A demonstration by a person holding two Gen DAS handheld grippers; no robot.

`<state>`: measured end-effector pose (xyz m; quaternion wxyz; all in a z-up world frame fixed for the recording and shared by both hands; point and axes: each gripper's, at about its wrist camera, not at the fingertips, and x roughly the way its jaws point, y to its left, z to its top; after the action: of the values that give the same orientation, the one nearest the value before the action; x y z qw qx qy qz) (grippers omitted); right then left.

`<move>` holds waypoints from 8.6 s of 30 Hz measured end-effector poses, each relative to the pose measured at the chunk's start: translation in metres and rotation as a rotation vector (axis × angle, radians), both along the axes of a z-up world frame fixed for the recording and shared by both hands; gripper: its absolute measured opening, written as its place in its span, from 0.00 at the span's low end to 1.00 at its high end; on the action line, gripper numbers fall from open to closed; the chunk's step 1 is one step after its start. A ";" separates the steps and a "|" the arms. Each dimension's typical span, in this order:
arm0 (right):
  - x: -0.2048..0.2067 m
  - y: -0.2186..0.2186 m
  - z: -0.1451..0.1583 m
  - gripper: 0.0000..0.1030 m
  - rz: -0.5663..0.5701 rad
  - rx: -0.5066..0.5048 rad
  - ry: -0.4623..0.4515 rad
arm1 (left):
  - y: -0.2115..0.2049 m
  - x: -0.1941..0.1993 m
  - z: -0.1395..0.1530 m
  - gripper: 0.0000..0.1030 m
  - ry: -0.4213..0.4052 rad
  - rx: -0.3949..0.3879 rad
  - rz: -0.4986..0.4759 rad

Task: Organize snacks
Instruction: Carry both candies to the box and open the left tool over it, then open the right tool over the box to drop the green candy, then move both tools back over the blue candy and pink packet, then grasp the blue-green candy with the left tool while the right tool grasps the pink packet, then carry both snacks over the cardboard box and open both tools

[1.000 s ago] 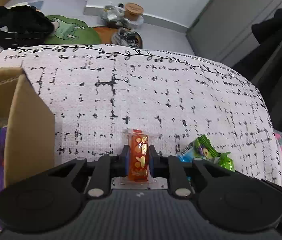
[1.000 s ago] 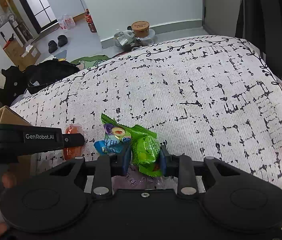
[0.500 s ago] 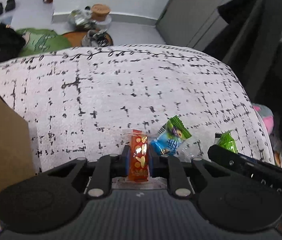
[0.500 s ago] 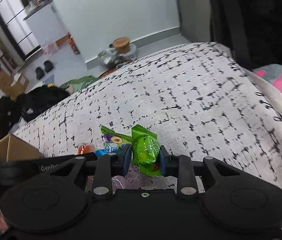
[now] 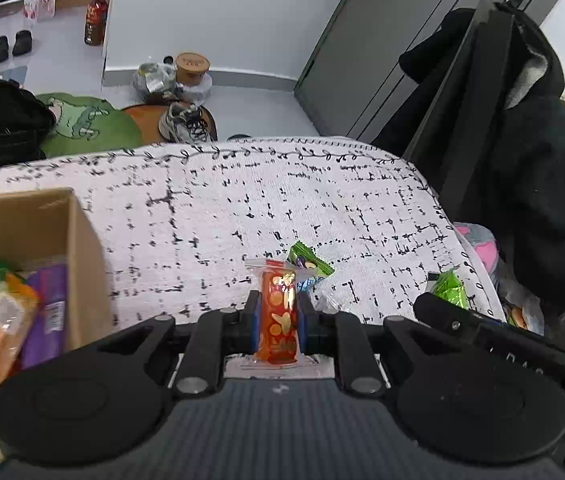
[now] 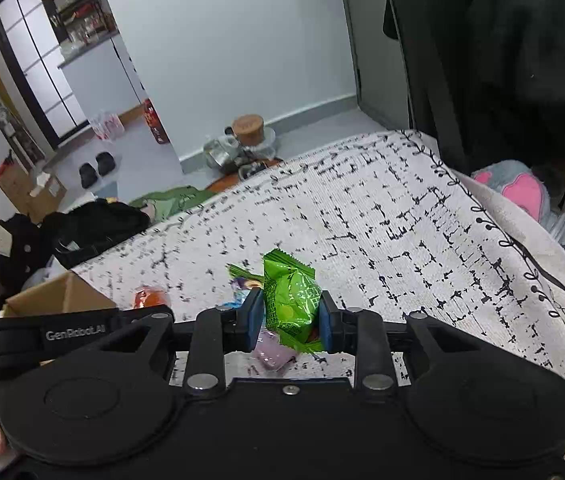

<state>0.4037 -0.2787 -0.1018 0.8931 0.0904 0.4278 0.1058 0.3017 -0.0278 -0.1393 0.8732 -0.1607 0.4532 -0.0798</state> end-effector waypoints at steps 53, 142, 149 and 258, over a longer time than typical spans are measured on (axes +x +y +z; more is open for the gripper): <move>-0.069 0.140 0.021 0.27 0.333 0.121 -0.046 | 0.145 -0.124 0.021 0.29 -0.011 0.043 0.242; 0.010 0.011 -0.063 0.73 0.046 0.089 0.110 | -0.009 -0.010 -0.002 0.43 -0.032 0.093 -0.010; 0.023 0.017 -0.078 0.69 0.031 0.075 0.143 | -0.010 0.007 -0.014 0.39 0.005 0.088 0.017; -0.043 0.058 0.036 0.29 0.067 0.078 -0.101 | 0.039 -0.080 0.068 0.30 -0.166 0.105 0.137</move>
<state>0.3606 -0.2205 -0.0660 0.9053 0.1052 0.3805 0.1568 0.2215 0.0111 -0.0715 0.9183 -0.1382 0.3709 -0.0094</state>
